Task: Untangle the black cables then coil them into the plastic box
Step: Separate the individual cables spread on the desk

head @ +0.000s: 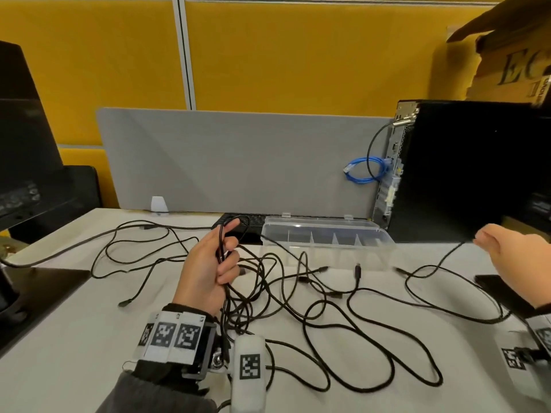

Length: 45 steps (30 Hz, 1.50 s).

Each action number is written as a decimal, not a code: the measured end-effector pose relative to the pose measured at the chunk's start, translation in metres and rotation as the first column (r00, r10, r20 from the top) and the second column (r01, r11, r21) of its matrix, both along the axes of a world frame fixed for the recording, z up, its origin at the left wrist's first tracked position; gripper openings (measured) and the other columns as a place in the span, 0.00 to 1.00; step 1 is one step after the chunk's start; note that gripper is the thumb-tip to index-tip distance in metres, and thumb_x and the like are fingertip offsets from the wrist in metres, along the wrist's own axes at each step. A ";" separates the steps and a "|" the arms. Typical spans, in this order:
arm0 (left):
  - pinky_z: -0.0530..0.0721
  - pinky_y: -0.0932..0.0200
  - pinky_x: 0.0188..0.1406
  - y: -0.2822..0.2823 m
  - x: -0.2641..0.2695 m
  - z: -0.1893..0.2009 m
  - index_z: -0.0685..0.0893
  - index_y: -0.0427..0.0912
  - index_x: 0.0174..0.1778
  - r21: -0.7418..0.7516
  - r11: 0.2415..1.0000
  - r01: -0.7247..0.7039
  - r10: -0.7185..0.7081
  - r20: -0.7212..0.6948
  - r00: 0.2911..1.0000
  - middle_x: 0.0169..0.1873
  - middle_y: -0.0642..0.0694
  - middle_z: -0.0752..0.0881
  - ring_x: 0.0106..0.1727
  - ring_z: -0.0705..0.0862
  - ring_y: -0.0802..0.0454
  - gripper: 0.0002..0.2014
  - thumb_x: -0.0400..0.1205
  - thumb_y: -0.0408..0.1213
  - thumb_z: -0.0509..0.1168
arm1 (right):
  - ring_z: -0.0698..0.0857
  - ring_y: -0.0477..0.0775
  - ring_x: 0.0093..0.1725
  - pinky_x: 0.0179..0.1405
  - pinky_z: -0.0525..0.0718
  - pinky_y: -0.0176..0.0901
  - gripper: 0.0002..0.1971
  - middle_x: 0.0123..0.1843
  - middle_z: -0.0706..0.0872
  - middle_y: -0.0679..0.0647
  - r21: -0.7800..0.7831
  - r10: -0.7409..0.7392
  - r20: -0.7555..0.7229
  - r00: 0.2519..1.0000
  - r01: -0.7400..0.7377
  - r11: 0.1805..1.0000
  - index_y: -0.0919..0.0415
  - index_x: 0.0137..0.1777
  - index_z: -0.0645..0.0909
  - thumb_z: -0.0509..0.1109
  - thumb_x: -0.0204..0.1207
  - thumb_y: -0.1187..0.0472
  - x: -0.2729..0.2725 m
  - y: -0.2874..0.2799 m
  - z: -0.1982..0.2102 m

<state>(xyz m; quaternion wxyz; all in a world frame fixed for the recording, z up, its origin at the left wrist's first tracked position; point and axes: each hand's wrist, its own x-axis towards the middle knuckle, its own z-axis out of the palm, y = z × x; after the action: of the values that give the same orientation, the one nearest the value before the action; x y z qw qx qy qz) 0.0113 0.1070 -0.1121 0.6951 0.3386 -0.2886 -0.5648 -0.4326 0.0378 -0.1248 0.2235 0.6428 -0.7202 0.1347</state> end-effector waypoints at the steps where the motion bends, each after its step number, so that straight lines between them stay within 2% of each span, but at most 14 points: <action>1: 0.54 0.70 0.09 0.000 0.000 0.000 0.81 0.41 0.57 -0.002 1.000 0.001 -0.001 0.004 1.000 0.21 0.54 0.72 0.14 0.60 0.63 0.13 0.86 0.38 0.52 | 0.81 0.61 0.28 0.33 0.85 0.55 0.11 0.33 0.83 0.56 0.069 -0.047 -0.023 0.999 0.049 0.996 0.46 0.54 0.74 0.51 0.80 0.50 0.005 -0.002 0.004; 3: 0.53 0.69 0.10 0.000 -0.001 0.000 0.81 0.41 0.56 -0.006 1.000 0.012 -0.012 0.014 1.000 0.21 0.54 0.72 0.13 0.59 0.63 0.13 0.86 0.38 0.52 | 0.84 0.61 0.36 0.39 0.85 0.52 0.15 0.42 0.85 0.55 0.158 -0.090 -0.073 0.993 0.101 0.982 0.45 0.61 0.76 0.58 0.78 0.61 0.032 0.010 0.015; 7: 0.51 0.68 0.10 0.002 0.002 0.000 0.83 0.43 0.55 -0.034 0.998 0.045 -0.045 0.027 0.999 0.19 0.53 0.68 0.12 0.58 0.63 0.15 0.86 0.38 0.51 | 0.82 0.52 0.50 0.39 0.81 0.41 0.20 0.58 0.76 0.53 0.113 0.014 -0.147 0.989 0.002 0.994 0.43 0.74 0.63 0.56 0.82 0.49 0.086 0.020 0.024; 10: 0.50 0.68 0.10 0.002 0.003 0.000 0.84 0.43 0.54 -0.049 0.996 0.070 -0.069 0.027 0.997 0.17 0.54 0.66 0.11 0.58 0.63 0.16 0.85 0.38 0.51 | 0.76 0.53 0.63 0.59 0.79 0.48 0.27 0.67 0.70 0.51 0.178 0.172 -0.254 0.952 -0.129 0.976 0.39 0.77 0.58 0.61 0.79 0.46 0.121 0.011 0.030; 13: 0.50 0.67 0.10 0.002 0.003 0.000 0.85 0.44 0.52 -0.053 0.996 0.069 -0.068 0.015 0.998 0.17 0.54 0.64 0.11 0.57 0.63 0.15 0.84 0.38 0.52 | 0.71 0.56 0.69 0.69 0.73 0.55 0.28 0.73 0.66 0.52 0.504 0.431 -0.042 0.901 -0.354 0.788 0.39 0.76 0.61 0.66 0.78 0.50 0.153 0.002 0.037; 17: 0.52 0.68 0.10 0.001 0.004 0.000 0.85 0.45 0.52 -0.043 0.998 0.052 -0.052 -0.002 0.999 0.18 0.54 0.66 0.12 0.58 0.62 0.15 0.84 0.40 0.53 | 0.65 0.54 0.73 0.74 0.67 0.53 0.24 0.75 0.66 0.50 0.674 0.586 0.210 0.783 -0.550 0.493 0.44 0.73 0.69 0.65 0.77 0.44 0.189 -0.005 0.024; 21: 0.52 0.68 0.12 0.001 0.002 0.000 0.85 0.44 0.52 -0.027 0.999 0.042 -0.042 -0.008 0.999 0.19 0.54 0.67 0.12 0.58 0.62 0.14 0.85 0.40 0.53 | 0.66 0.56 0.72 0.72 0.68 0.58 0.18 0.71 0.72 0.52 0.755 0.609 0.225 0.760 -0.531 0.384 0.49 0.66 0.78 0.65 0.78 0.46 0.208 -0.010 0.000; 25: 0.54 0.68 0.14 0.001 0.003 0.002 0.83 0.44 0.56 -0.020 0.998 0.053 -0.053 -0.014 0.998 0.21 0.55 0.70 0.16 0.61 0.62 0.15 0.82 0.48 0.57 | 0.76 0.48 0.58 0.64 0.75 0.45 0.09 0.56 0.82 0.48 0.577 0.607 0.395 0.690 -0.700 0.421 0.48 0.44 0.81 0.61 0.82 0.51 0.199 -0.017 0.012; 27: 0.56 0.69 0.15 0.003 0.005 0.002 0.81 0.44 0.58 -0.025 0.998 0.049 -0.048 0.025 0.999 0.26 0.55 0.73 0.18 0.62 0.61 0.21 0.73 0.51 0.67 | 0.80 0.44 0.47 0.48 0.79 0.35 0.10 0.47 0.81 0.47 0.409 0.519 0.560 0.645 -0.761 0.504 0.50 0.44 0.78 0.58 0.84 0.53 0.185 -0.021 0.040; 30: 0.61 0.71 0.14 0.002 0.008 0.000 0.80 0.42 0.60 0.000 1.000 0.013 -0.013 0.165 0.986 0.33 0.51 0.76 0.19 0.64 0.62 0.19 0.72 0.37 0.69 | 0.84 0.49 0.34 0.27 0.77 0.35 0.12 0.31 0.83 0.49 -0.015 0.376 0.849 0.371 -0.695 0.718 0.56 0.41 0.76 0.57 0.84 0.54 0.159 -0.028 0.084; 33: 0.66 0.68 0.13 0.000 0.005 -0.002 0.82 0.43 0.59 0.039 0.999 -0.016 0.003 0.309 0.951 0.29 0.49 0.72 0.17 0.64 0.61 0.15 0.78 0.27 0.64 | 0.70 0.45 0.19 0.16 0.65 0.33 0.15 0.23 0.68 0.49 -0.339 0.458 0.876 0.153 -0.480 0.809 0.55 0.34 0.71 0.56 0.84 0.56 0.144 -0.031 0.118; 36: 0.69 0.67 0.14 0.001 0.002 -0.002 0.82 0.42 0.57 0.032 0.999 -0.002 -0.013 0.457 0.889 0.24 0.51 0.77 0.17 0.68 0.59 0.12 0.78 0.28 0.66 | 0.61 0.41 0.15 0.14 0.57 0.29 0.16 0.25 0.62 0.48 -0.552 0.578 0.816 0.016 -0.278 0.786 0.54 0.33 0.68 0.54 0.85 0.57 0.144 -0.030 0.142; 41: 0.71 0.70 0.15 0.008 0.007 0.002 0.86 0.39 0.50 0.022 0.999 0.033 -0.040 0.615 0.787 0.23 0.52 0.83 0.18 0.73 0.58 0.07 0.77 0.31 0.68 | 0.62 0.43 0.17 0.16 0.56 0.33 0.13 0.25 0.63 0.48 -0.696 0.698 0.700 -0.155 0.075 0.714 0.54 0.35 0.66 0.51 0.83 0.58 0.136 -0.026 0.177; 45: 0.68 0.69 0.15 0.005 0.012 0.000 0.87 0.42 0.46 0.023 0.999 -0.029 0.007 0.649 0.760 0.24 0.50 0.80 0.17 0.70 0.57 0.06 0.81 0.37 0.65 | 0.61 0.45 0.18 0.16 0.57 0.34 0.14 0.26 0.65 0.49 -0.715 0.765 0.628 -0.140 0.284 0.639 0.55 0.34 0.66 0.50 0.82 0.58 0.119 -0.030 0.186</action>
<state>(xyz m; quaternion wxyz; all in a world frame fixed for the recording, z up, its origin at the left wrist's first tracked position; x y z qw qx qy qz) 0.0230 0.1117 -0.1117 0.5521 0.5269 -0.4989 -0.4107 -0.3139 0.0080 0.0607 -0.1940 0.3311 -0.3641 0.8486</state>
